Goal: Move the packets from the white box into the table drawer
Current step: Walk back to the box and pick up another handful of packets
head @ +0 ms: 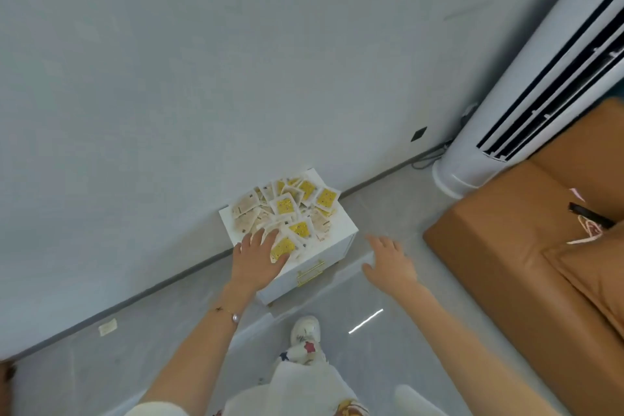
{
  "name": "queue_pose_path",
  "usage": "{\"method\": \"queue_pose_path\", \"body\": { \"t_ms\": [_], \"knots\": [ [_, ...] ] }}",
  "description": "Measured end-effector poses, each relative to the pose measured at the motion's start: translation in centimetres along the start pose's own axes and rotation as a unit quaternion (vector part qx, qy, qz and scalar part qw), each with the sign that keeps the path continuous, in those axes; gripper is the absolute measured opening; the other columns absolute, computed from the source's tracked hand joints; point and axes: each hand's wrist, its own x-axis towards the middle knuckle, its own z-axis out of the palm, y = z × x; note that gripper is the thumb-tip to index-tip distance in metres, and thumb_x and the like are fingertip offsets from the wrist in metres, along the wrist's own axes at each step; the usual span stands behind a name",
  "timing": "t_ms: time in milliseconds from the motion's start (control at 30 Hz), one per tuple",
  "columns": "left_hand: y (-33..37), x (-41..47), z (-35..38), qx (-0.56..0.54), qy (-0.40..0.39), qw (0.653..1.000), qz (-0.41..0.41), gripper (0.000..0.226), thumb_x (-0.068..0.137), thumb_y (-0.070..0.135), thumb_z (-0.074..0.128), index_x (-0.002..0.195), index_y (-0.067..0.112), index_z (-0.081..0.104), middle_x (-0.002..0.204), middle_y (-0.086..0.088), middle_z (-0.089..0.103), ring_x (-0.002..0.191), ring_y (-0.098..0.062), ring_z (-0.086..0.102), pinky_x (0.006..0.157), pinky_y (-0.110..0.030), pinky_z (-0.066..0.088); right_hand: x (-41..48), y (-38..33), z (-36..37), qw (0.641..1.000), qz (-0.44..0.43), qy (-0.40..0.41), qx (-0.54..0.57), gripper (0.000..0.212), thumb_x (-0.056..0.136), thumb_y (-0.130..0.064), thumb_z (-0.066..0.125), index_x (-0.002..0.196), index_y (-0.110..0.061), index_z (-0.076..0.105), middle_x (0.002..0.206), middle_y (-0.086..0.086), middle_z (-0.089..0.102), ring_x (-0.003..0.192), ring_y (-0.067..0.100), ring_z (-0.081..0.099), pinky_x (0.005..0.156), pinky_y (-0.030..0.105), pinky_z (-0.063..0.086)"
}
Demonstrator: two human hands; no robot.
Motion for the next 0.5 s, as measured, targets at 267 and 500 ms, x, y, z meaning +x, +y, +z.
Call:
{"method": "queue_pose_path", "body": {
  "t_ms": [267,500],
  "knots": [
    [-1.0,10.0,-1.8,-0.012,-0.033,0.998,-0.042,0.067,0.095,0.062,0.034,0.152,0.032,0.019,0.160,-0.002,0.018,0.147,-0.027,0.014,0.117,-0.046,0.016,12.3,-3.1,-2.5,0.997,-0.054,-0.035,-0.032,0.067,0.094,-0.039,0.049,0.152,-0.029,0.016,0.151,0.004,0.031,0.138,0.024,0.027,0.111,0.041,0.031],
    [-2.3,16.6,2.6,-0.084,-0.078,0.983,-0.143,0.066,0.095,0.060,0.037,0.152,0.032,0.020,0.161,-0.002,0.018,0.147,-0.028,0.014,0.118,-0.046,0.014,25.0,-3.9,0.4,0.991,-0.049,-0.124,0.023,0.067,0.093,-0.039,0.053,0.151,-0.028,0.022,0.154,0.007,0.028,0.140,0.029,0.025,0.108,0.045,0.030]
  ]
}}
